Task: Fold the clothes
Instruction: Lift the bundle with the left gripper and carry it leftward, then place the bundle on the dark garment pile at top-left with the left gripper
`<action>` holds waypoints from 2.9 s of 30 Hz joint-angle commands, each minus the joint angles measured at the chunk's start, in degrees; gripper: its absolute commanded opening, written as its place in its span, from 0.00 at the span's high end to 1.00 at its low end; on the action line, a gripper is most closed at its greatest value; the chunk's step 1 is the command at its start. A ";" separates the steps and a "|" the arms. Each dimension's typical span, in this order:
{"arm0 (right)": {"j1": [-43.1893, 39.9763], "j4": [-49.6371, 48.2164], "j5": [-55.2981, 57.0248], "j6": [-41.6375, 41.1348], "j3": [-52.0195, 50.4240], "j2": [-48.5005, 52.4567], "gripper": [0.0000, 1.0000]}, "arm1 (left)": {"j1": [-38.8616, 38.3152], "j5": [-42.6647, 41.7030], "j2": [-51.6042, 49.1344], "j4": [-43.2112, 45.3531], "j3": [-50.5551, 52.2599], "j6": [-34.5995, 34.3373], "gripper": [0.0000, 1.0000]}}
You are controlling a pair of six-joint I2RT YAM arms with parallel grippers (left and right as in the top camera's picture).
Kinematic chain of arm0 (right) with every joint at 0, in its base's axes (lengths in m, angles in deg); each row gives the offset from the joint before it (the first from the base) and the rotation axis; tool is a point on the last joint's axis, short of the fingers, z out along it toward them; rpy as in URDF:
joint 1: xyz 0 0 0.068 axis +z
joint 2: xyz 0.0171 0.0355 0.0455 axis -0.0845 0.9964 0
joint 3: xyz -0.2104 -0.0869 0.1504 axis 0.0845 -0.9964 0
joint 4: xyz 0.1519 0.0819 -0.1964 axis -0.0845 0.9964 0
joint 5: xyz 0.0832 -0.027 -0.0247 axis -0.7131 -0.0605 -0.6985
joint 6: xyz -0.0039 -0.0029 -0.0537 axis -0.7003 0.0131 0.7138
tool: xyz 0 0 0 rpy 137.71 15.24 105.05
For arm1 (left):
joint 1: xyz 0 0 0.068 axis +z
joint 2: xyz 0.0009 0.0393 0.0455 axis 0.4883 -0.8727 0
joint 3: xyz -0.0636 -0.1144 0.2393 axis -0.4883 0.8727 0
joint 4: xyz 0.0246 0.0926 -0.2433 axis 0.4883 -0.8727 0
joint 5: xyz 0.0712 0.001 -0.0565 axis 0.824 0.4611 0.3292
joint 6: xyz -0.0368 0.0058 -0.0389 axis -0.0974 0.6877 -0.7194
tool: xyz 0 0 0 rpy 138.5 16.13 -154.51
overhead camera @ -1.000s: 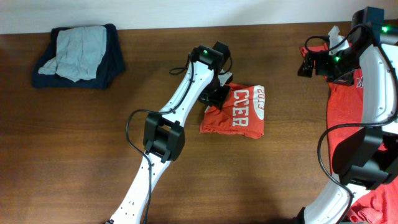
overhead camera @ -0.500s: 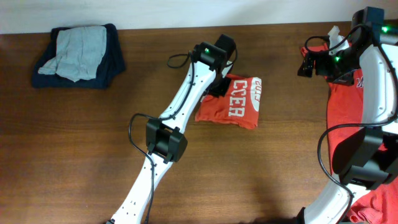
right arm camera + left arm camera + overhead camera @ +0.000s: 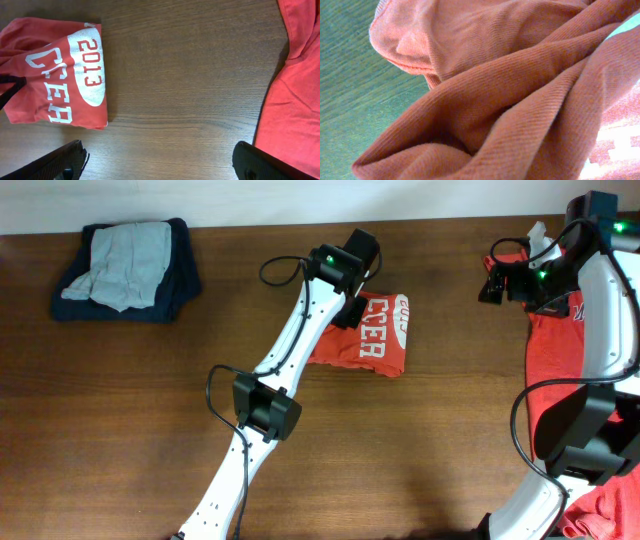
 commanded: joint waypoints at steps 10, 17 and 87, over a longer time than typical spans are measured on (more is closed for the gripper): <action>-0.11 0.02 0.28 0.55 0.96 -1.20 0.01 | 1.16 -1.42 0.96 -2.60 8.39 -3.56 0.07; -0.11 0.02 0.28 0.57 0.96 -1.20 0.01 | 2.58 -5.92 0.94 -3.93 13.92 -5.60 0.01; -0.11 0.02 0.28 0.57 0.96 -1.20 0.01 | 41.92 -5.66 21.79 21.24 0.70 -11.06 0.99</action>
